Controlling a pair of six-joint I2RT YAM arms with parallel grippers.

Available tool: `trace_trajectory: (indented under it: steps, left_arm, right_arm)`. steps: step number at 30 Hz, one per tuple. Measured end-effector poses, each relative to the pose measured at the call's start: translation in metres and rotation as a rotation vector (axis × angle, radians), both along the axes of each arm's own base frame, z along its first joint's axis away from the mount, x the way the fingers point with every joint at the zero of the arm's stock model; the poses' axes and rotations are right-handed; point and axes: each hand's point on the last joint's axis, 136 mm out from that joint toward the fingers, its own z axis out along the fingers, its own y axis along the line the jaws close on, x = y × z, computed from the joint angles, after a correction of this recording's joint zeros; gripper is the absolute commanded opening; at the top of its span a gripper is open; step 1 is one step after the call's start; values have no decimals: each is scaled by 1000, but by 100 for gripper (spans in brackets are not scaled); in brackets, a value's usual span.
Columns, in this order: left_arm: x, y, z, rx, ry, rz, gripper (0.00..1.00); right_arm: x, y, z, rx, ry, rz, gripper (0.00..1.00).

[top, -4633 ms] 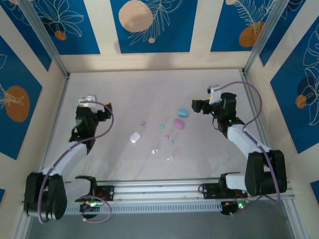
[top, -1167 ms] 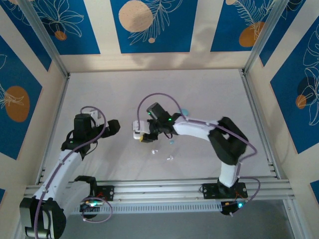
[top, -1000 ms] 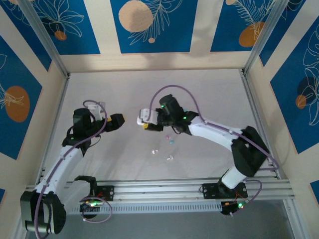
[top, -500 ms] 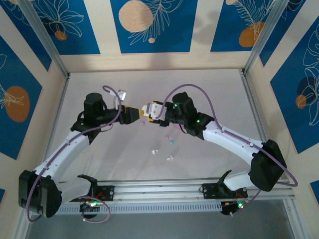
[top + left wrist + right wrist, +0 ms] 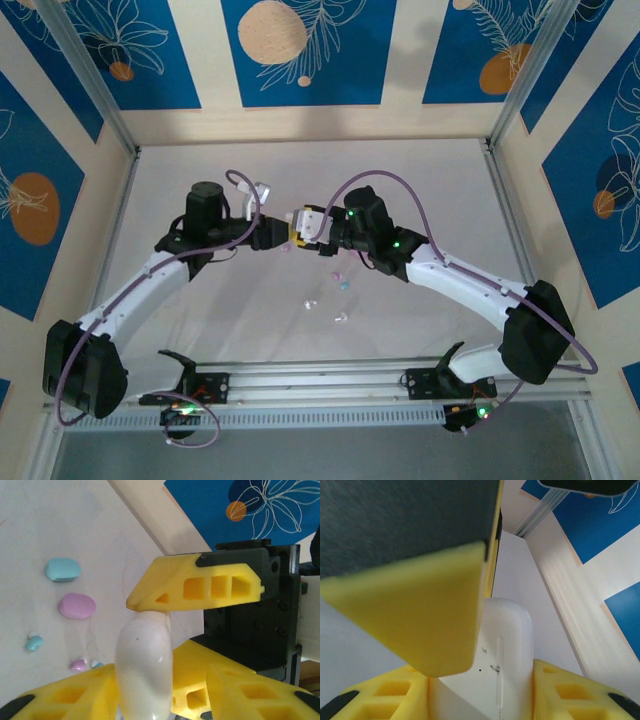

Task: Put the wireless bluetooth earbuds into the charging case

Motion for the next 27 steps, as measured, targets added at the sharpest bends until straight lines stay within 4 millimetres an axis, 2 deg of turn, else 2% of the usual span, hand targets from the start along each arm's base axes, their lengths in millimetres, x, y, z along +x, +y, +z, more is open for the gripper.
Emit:
trace_trajectory:
  steps: [13,18,22,27]
  left_arm:
    - [2,-3,-6,10,14,-6,36]
    - [2,-4,-4,7,9,-7,30]
    - [3,-4,-3,6,4,-3,30]
    - [4,-4,-2,4,7,1,20]
  right_arm:
    - [-2,2,3,2,-6,8,42]
    - [-2,3,3,3,-6,11,42]
    - [-2,3,3,2,-9,13,42]
    - [-2,3,3,0,-12,13,43]
